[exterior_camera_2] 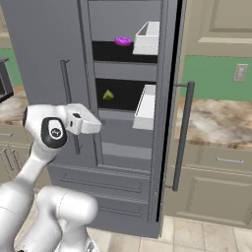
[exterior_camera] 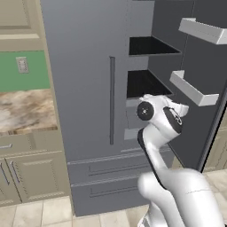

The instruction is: Take the lemon wedge from the fridge and place it on the plate with fish on the dining counter.

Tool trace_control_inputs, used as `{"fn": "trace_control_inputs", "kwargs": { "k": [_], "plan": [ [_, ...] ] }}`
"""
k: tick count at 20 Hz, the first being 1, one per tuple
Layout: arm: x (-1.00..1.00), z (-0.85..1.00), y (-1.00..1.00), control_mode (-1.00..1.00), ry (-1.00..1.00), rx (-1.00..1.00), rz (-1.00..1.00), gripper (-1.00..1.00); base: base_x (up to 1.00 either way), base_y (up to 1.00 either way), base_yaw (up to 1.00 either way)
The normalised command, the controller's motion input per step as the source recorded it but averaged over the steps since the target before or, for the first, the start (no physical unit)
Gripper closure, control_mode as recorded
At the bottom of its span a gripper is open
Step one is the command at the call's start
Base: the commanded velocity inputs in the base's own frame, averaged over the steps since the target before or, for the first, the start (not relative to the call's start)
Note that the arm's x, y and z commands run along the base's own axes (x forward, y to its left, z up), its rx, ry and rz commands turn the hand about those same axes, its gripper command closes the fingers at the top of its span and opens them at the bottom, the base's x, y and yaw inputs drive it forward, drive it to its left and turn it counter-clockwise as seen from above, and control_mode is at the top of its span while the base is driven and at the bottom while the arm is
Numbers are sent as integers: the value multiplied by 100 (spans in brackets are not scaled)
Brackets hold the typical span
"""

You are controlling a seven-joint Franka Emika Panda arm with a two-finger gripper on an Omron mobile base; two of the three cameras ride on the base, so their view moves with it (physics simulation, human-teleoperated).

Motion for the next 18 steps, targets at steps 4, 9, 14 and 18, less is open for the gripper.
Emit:
{"fn": "trace_control_inputs", "kwargs": {
  "k": [4, 9, 14, 18],
  "plan": [
    [0, -1, 100, -100, -2, -11, 44, -100, 0, 0, 0],
    [11, -7, 100, -100, -6, -14, 34, -100, 0, 0, 0],
    [23, 0, 57, -100, -8, -5, 12, -100, 0, 0, 0],
    [32, 0, 25, -100, -2, 0, 0, -100, 0, 0, 0]
  ]
}}
